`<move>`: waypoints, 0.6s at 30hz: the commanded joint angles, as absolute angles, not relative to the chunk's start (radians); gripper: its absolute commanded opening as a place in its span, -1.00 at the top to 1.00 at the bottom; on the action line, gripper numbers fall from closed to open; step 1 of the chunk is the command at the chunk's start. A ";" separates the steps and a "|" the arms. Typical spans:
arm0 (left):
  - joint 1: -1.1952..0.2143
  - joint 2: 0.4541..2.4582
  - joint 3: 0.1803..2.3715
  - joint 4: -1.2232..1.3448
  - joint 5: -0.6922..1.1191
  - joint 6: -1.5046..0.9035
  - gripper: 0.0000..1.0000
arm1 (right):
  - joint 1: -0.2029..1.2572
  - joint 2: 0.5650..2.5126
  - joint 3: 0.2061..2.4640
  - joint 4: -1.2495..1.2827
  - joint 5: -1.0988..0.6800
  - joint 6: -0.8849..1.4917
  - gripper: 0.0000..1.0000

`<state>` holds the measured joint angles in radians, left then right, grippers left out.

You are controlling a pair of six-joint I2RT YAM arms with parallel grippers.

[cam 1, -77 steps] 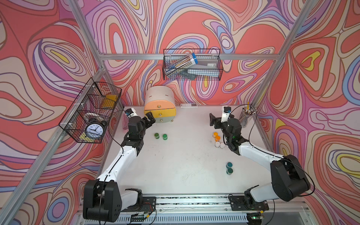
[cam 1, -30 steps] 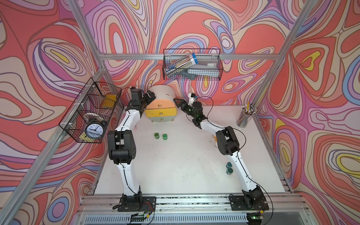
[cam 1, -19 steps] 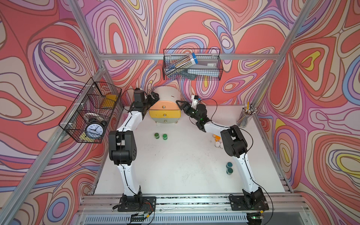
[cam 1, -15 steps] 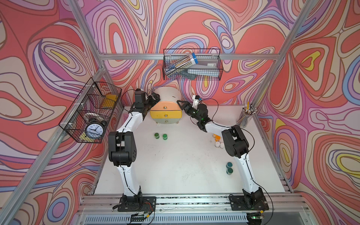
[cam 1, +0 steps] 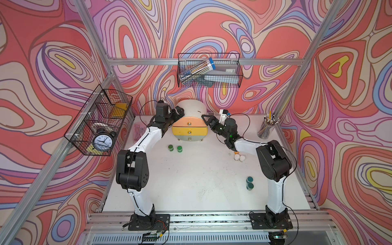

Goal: Put the paint cans in the drawer according to color
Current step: Move the storage box to the center of the board.

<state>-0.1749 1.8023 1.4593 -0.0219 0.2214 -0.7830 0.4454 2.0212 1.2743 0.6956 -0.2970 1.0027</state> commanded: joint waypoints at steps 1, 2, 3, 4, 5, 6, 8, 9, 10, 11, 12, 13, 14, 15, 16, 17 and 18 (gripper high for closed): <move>-0.302 1.793 1.369 -0.178 0.398 -0.782 -0.98 | 0.511 1.954 1.216 0.683 -0.451 1.005 -0.97; -0.311 1.782 1.352 -0.174 0.395 -0.783 -0.98 | 0.511 1.931 1.194 0.670 -0.452 0.994 -0.97; -0.324 1.769 1.331 -0.170 0.393 -0.785 -0.97 | 0.512 1.907 1.170 0.655 -0.454 0.980 -0.96; -0.332 1.759 1.317 -0.167 0.389 -0.785 -0.98 | 0.511 1.887 1.150 0.642 -0.453 0.966 -0.97; -0.344 1.750 1.302 -0.164 0.384 -0.786 -0.97 | 0.511 1.855 1.125 0.624 -0.450 0.947 -0.96; -0.358 1.742 1.289 -0.160 0.377 -0.785 -0.97 | 0.512 1.825 1.100 0.607 -0.441 0.928 -0.96; -0.386 1.731 1.275 -0.163 0.360 -0.783 -0.98 | 0.511 1.778 1.058 0.565 -0.421 0.883 -0.97; -0.401 1.727 1.271 -0.167 0.352 -0.781 -0.98 | 0.511 1.729 1.042 0.534 -0.409 0.851 -0.97; -0.416 1.724 1.269 -0.169 0.345 -0.781 -0.97 | 0.512 1.702 1.028 0.502 -0.397 0.820 -0.96; -0.431 1.721 1.267 -0.173 0.337 -0.781 -0.97 | 0.511 1.677 1.018 0.466 -0.386 0.791 -0.96; -0.448 1.718 1.264 -0.173 0.327 -0.782 -0.98 | 0.511 1.655 1.006 0.439 -0.377 0.765 -0.96; -0.461 1.714 1.260 -0.174 0.317 -0.783 -0.97 | 0.512 1.638 0.997 0.419 -0.369 0.743 -0.96; -0.476 1.710 1.255 -0.172 0.304 -0.785 -0.97 | 0.511 1.620 0.985 0.398 -0.360 0.722 -0.96; -0.488 1.707 1.252 -0.170 0.296 -0.787 -0.98 | 0.509 1.606 0.978 0.383 -0.354 0.707 -0.96; -0.500 1.704 1.248 -0.166 0.282 -0.791 -0.97 | 0.508 1.592 0.965 0.369 -0.346 0.695 -0.96; -0.511 1.702 1.243 -0.162 0.273 -0.797 -0.98 | 0.504 1.577 0.954 0.362 -0.340 0.684 -0.96; -0.519 1.701 1.240 -0.158 0.265 -0.801 -0.98 | 0.500 1.569 0.946 0.355 -0.338 0.675 -0.96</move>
